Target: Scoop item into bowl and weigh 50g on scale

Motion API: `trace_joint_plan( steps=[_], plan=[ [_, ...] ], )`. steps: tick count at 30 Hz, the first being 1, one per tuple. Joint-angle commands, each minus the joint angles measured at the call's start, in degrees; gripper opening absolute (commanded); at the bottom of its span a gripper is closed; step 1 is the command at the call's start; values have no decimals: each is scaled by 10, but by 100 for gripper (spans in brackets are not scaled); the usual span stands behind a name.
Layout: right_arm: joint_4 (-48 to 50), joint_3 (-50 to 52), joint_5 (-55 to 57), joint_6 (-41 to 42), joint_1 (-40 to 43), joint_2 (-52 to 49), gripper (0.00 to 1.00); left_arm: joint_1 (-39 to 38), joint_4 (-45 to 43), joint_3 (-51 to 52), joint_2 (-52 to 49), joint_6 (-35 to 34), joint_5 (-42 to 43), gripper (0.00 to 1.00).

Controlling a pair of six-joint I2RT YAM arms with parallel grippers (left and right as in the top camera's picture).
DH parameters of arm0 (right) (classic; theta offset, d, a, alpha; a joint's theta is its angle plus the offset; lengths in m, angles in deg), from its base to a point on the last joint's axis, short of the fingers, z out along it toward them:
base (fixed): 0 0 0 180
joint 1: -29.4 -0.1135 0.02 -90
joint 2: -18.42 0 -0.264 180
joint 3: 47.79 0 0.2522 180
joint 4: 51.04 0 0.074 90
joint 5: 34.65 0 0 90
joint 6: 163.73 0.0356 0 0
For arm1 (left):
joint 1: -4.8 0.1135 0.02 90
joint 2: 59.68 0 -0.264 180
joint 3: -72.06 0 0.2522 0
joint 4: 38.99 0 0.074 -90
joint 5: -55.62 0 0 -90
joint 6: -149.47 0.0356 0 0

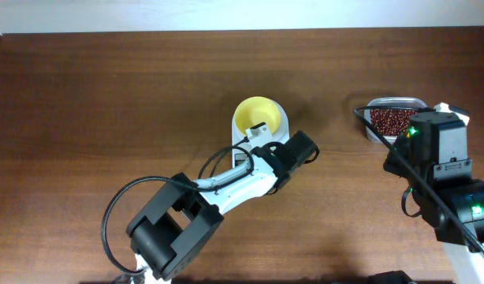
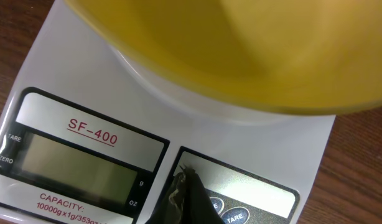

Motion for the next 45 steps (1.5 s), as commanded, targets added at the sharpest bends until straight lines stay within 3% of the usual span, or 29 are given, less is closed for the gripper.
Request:
trace_joint_plan(
  steps=[1, 45],
  plan=[
    [0, -12, 3, 3, -2, 0, 4, -1, 3, 5, -15, -4, 10, 0],
    [0, -12, 3, 3, -2, 0, 4, -12, 16, 5, -42, -4, 10, 0]
  ],
)
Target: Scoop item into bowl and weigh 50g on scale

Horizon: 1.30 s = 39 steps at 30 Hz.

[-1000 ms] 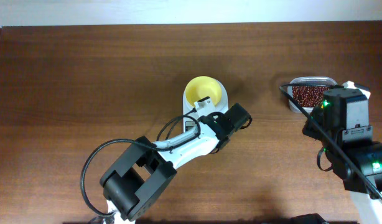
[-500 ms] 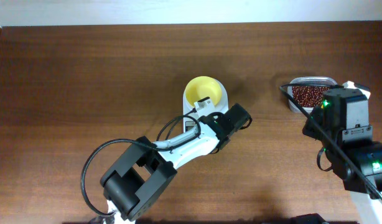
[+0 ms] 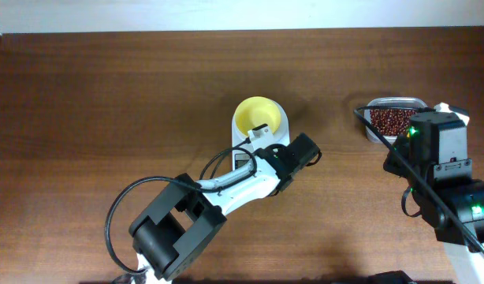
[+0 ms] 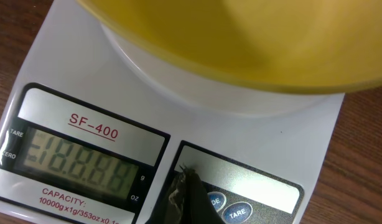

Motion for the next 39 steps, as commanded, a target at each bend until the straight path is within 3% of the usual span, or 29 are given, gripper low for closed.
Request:
trace_joint_plan(
  steps=[1, 39],
  plan=[
    [0, -12, 3, 2, -2, 0, 4, -3, 9, 7, -35, -4, 22, 0],
    [0, -12, 3, 4, -2, 0, 4, -3, 7, 7, -54, -4, 18, 0]
  ],
)
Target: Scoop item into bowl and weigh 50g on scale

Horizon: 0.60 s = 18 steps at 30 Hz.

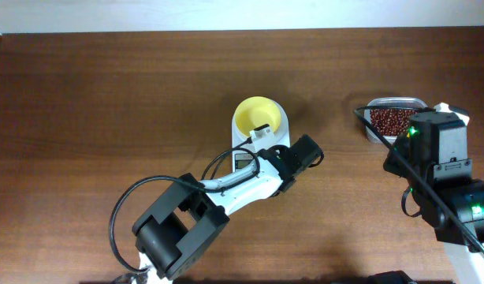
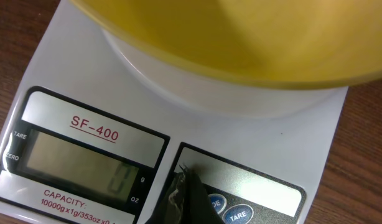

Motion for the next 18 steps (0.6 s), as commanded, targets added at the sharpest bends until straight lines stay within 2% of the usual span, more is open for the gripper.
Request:
trace_joint_plan(
  steps=[1, 18],
  plan=[
    [0, -12, 3, 4, -2, 0, 4, 2, 2, 14, -42, -4, 38, 0],
    [0, -12, 10, 4, -2, 0, 4, 2, 3, 13, 80, -3, 15, 0]
  ],
)
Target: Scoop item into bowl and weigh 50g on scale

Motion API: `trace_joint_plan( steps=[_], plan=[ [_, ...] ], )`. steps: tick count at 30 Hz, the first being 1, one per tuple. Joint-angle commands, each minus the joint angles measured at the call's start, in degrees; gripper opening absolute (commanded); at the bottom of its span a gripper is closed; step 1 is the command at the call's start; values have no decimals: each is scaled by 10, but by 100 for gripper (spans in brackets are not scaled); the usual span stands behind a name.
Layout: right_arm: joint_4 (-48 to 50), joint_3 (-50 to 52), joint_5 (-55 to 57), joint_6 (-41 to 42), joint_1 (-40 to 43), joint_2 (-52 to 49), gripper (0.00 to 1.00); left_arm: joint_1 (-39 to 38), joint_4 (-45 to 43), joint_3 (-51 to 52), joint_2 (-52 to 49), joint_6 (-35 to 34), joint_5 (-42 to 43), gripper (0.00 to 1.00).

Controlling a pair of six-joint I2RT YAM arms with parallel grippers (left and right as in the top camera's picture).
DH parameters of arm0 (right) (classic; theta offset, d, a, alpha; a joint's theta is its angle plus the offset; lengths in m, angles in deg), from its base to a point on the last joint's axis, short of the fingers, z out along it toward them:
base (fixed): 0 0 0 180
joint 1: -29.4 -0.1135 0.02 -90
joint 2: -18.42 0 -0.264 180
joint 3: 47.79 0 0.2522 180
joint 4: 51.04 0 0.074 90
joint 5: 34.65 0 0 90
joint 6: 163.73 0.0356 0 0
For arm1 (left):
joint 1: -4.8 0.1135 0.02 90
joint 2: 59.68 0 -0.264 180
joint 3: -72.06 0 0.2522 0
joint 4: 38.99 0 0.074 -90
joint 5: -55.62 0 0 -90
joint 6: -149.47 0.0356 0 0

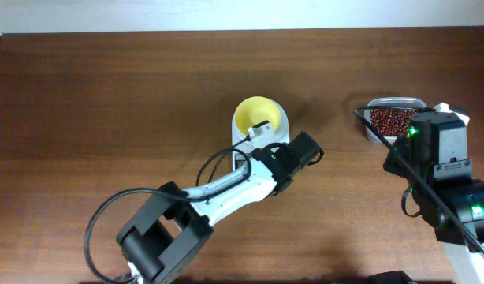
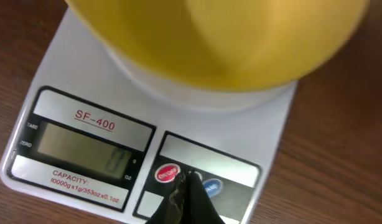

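Note:
An empty yellow bowl stands on the white SF-400 scale. The scale's display is lit and reads 0. My left gripper is shut with nothing in it. Its dark tips hover just above the button panel, between the red on/off button and a blue button. The right arm stands beside a metal tray of red beans. Its fingers are hidden under the wrist.
Bare brown tabletop lies around the scale and between the scale and the bean tray. A black cable curves along the tray's left edge. The left arm's base is at the front.
The left wrist view now takes in more of the scale, with the red on/off button newly visible. The shut tips sit between the red and blue buttons. The display still reads 0.
The scale's display was blank with my shut left tips at the button panel. Then every segment was lit. After that it read 0, and it stays at 0 now with the gripper farther back. The right arm has stayed by the bean tray.

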Motion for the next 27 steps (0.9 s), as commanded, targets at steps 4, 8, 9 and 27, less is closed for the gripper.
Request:
trace_joint_plan(
  steps=[4, 8, 9, 27],
  plan=[
    [0, -12, 9, 4, -2, 0, 4, 2, 16, 5, 23, -3, -11, 0],
    [0, -12, 9, 4, -2, 0, 4, 2, 23, 5, 23, -3, -11, 0],
    [0, -12, 9, 4, -2, 0, 4, 2, 25, 5, 23, -3, -11, 0],
    [1, -12, 9, 4, -2, 0, 4, 2, 31, 5, 23, 12, -11, 0]
  ],
)
